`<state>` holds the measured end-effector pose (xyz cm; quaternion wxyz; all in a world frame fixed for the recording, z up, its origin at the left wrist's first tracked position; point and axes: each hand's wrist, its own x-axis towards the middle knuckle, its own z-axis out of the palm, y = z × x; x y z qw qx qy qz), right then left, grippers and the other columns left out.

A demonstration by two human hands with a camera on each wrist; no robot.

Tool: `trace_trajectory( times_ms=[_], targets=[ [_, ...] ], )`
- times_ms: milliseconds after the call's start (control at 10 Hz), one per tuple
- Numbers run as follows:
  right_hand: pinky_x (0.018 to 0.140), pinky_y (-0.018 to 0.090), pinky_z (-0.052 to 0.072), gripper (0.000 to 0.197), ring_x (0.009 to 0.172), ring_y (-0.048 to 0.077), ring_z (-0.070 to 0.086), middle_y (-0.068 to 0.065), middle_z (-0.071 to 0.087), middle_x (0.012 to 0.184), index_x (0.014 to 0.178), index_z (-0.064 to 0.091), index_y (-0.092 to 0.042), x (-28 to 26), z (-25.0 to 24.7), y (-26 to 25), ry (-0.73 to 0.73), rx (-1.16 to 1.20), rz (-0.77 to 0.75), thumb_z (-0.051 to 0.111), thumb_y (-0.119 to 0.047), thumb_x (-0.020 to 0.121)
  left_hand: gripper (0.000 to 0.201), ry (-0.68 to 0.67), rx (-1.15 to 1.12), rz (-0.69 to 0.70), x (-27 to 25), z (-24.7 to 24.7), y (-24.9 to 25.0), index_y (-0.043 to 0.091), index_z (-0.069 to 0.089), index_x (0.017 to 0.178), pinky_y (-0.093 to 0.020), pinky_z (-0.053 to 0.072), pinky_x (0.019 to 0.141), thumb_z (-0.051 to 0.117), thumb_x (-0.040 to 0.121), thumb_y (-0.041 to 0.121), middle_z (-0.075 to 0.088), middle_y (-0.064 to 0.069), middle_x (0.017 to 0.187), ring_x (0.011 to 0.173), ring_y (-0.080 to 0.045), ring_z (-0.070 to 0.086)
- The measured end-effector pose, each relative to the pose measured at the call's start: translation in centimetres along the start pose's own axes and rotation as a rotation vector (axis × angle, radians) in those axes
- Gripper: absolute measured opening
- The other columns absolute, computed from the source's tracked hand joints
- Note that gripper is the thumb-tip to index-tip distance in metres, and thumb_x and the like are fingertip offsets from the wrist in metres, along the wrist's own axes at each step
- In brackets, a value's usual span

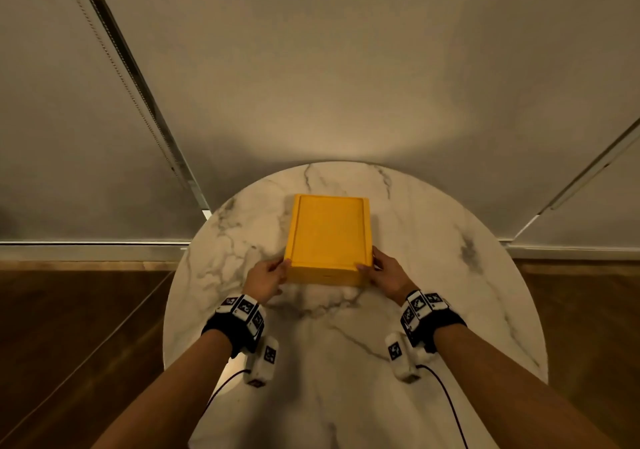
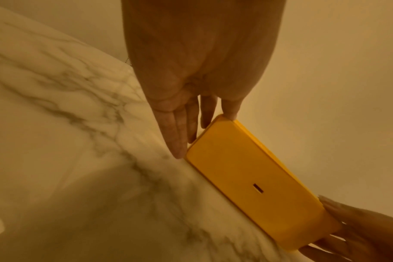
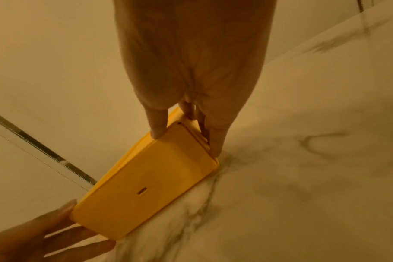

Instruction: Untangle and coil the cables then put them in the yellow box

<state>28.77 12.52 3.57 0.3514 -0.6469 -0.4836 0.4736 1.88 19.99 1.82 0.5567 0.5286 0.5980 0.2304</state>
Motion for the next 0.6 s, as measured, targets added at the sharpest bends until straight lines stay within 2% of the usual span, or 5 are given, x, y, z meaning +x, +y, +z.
trace_trajectory(
  times_ms=[100,200,400,500,600],
  targets=[
    [0.105,0.042,0.044,0.06,0.122,0.019,0.05,0.002,0.049,0.139,0.148,0.031,-0.017,0.0,0.2,0.3,0.016,0.029,-0.009,0.059,-0.021,0.095,0.041,0.001,0.005,0.008,0.0,0.0,-0.1,0.017,0.06,0.127,-0.039,0.058,0.072,0.056,0.095,0.041,0.068,-0.008,0.106,0.094,-0.027,0.068],
    [0.104,0.038,0.044,0.06,0.12,0.016,0.048,-0.003,0.048,0.133,0.149,0.029,-0.016,0.1,0.3,0.5,0.02,0.048,0.005,0.058,-0.018,0.096,0.043,0.0,0.017,0.015,0.0,-0.1,0.0,0.015,0.06,0.129,-0.037,0.057,0.07,0.055,0.096,0.041,0.068,-0.01,0.108,0.094,-0.026,0.068],
    [0.096,0.037,0.047,0.056,0.117,0.02,0.051,0.001,0.052,0.13,0.145,0.036,-0.016,0.0,0.4,0.6,0.032,0.007,0.042,0.058,-0.028,0.095,0.041,-0.022,0.039,-0.016,-0.9,-0.1,0.9,0.021,0.054,0.133,-0.03,0.051,0.056,0.053,0.097,0.041,0.065,-0.004,0.113,0.088,-0.023,0.07],
    [0.071,0.036,0.05,0.04,0.101,0.027,0.061,0.011,0.062,0.115,0.126,0.053,-0.014,-0.9,0.0,1.6,0.115,0.022,0.221,0.058,-0.037,0.094,0.034,-0.046,0.039,-0.006,-2.0,-0.2,1.0,0.021,0.054,0.132,-0.026,0.05,0.052,0.05,0.099,0.029,0.066,-0.003,0.114,0.084,-0.022,0.071],
    [0.059,0.031,0.046,0.019,0.073,0.024,0.06,0.014,0.064,0.086,0.09,0.059,-0.011,-4.2,0.7,3.6,0.218,0.218,0.334,0.053,-0.027,0.098,0.029,-0.015,-0.058,-0.029,-3.4,0.2,-1.4,0.019,0.054,0.127,-0.026,0.05,0.052,0.051,0.099,0.017,0.065,-0.007,0.114,0.083,-0.024,0.069]
  ],
)
